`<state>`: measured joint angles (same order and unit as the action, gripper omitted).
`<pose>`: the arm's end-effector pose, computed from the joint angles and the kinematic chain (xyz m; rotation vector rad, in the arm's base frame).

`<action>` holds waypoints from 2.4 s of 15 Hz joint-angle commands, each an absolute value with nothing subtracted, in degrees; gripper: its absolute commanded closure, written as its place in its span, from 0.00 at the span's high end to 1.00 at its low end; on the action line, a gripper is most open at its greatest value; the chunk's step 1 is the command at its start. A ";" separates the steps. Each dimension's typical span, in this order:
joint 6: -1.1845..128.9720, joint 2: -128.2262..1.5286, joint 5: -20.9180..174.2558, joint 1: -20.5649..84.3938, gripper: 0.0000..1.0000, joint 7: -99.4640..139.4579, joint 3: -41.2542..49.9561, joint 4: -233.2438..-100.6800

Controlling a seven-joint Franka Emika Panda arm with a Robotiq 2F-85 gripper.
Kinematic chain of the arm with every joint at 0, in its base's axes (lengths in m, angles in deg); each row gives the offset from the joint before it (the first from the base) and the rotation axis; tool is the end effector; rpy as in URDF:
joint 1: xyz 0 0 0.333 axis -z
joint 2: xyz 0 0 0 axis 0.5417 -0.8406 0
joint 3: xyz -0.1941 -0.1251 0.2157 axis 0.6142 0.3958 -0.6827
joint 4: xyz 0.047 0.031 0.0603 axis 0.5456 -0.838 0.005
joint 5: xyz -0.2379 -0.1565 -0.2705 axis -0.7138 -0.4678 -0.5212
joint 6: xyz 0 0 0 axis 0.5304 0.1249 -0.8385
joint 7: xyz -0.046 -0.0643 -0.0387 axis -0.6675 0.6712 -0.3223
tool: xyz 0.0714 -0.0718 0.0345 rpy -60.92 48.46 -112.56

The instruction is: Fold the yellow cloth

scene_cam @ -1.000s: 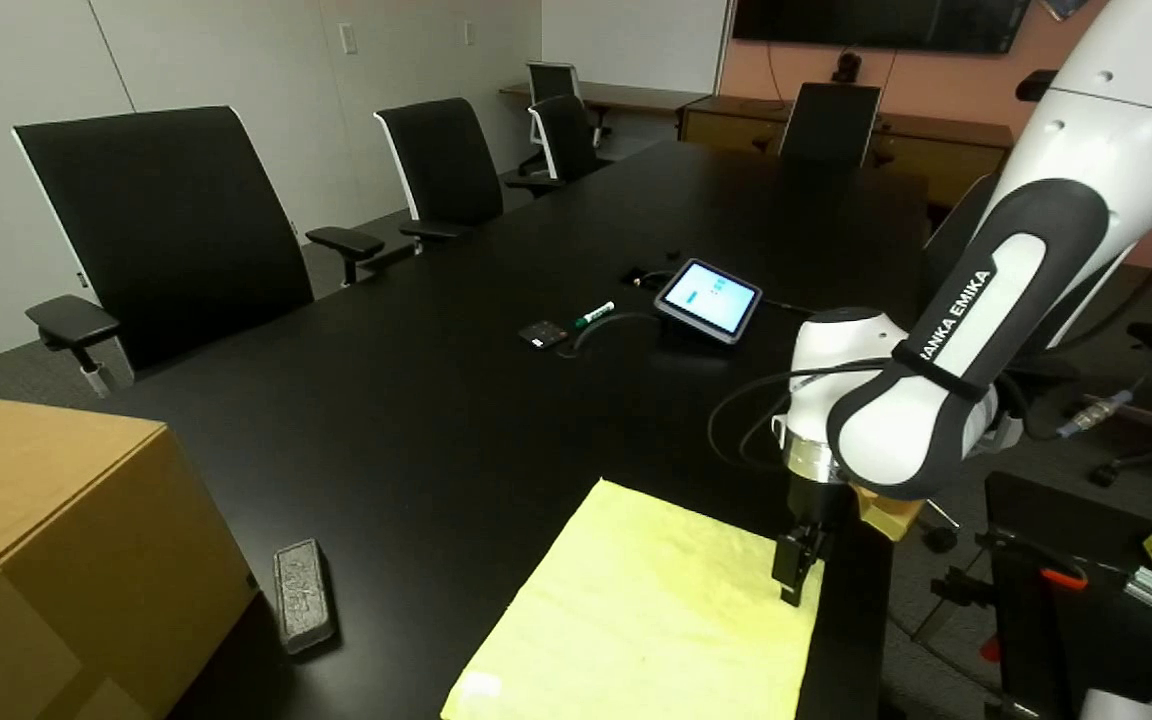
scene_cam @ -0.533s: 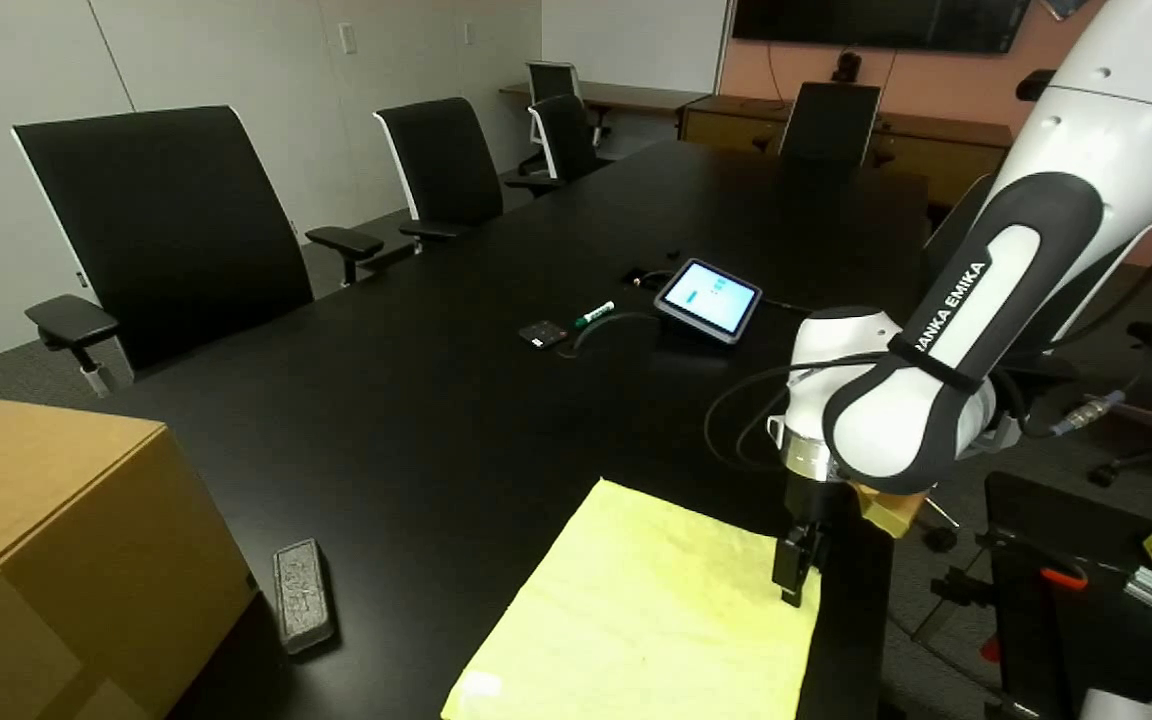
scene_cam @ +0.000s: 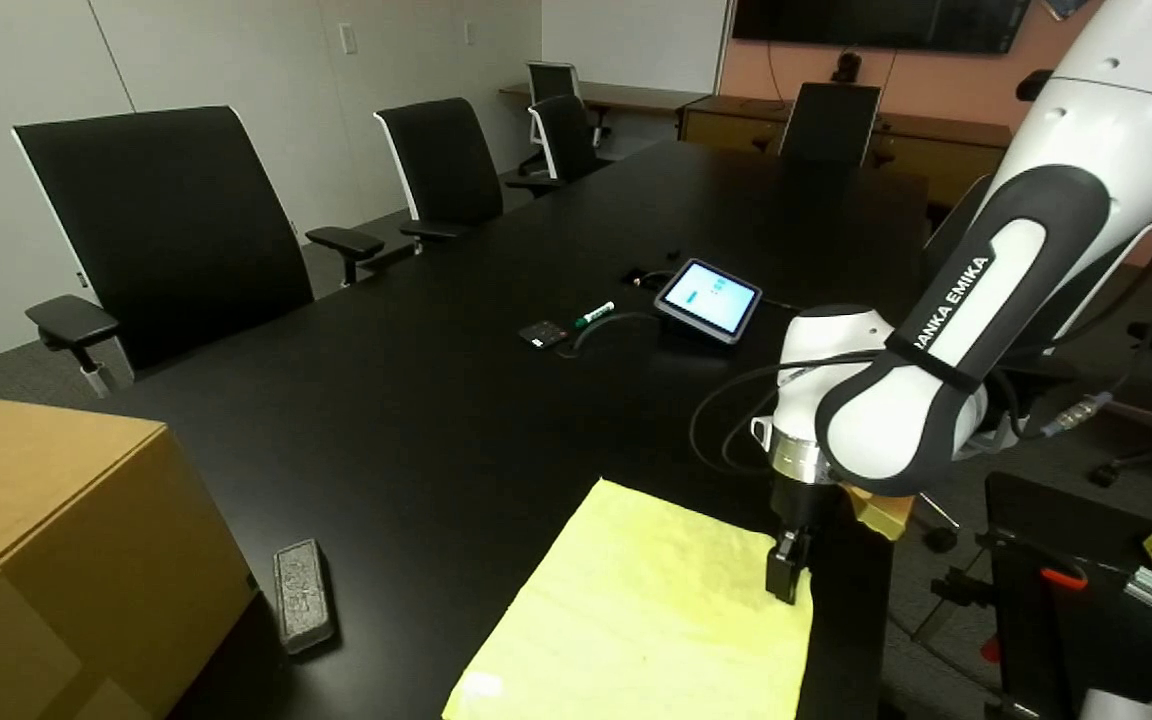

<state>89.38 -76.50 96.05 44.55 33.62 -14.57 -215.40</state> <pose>0.4409 0.0286 0.0875 -2.9156 0.1277 0.2480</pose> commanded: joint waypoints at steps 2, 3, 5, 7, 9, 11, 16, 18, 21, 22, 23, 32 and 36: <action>87.78 -75.38 96.40 44.83 0.33 35.95 -15.10 -214.07; 87.50 -75.09 96.47 44.88 0.29 36.17 -15.12 -213.93; 86.14 -73.91 96.61 45.05 0.16 36.52 -14.95 -213.66; 84.91 -72.68 96.38 44.71 0.08 36.64 -14.40 -213.31; 83.51 -71.66 96.29 44.19 0.11 36.79 -14.05 -212.91; 81.71 -71.34 96.36 43.63 0.07 37.09 -13.86 -212.16; 76.32 -70.19 95.81 41.47 0.04 37.05 -13.17 -209.71; 72.49 -70.18 94.15 39.56 0.04 35.96 -12.22 -206.99; 65.04 -71.19 92.28 37.36 0.05 36.44 -11.43 -200.78; 62.47 -71.73 91.66 36.61 0.04 36.35 -11.02 -198.46; 59.72 -72.60 91.19 35.98 0.05 36.35 -10.61 -195.81; 39.40 -87.63 90.52 33.88 0.04 34.40 -6.29 -170.48; 34.34 -93.47 90.55 33.80 0.04 32.57 -5.38 -159.97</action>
<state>39.42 -88.01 91.06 34.58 34.85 -6.28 -170.12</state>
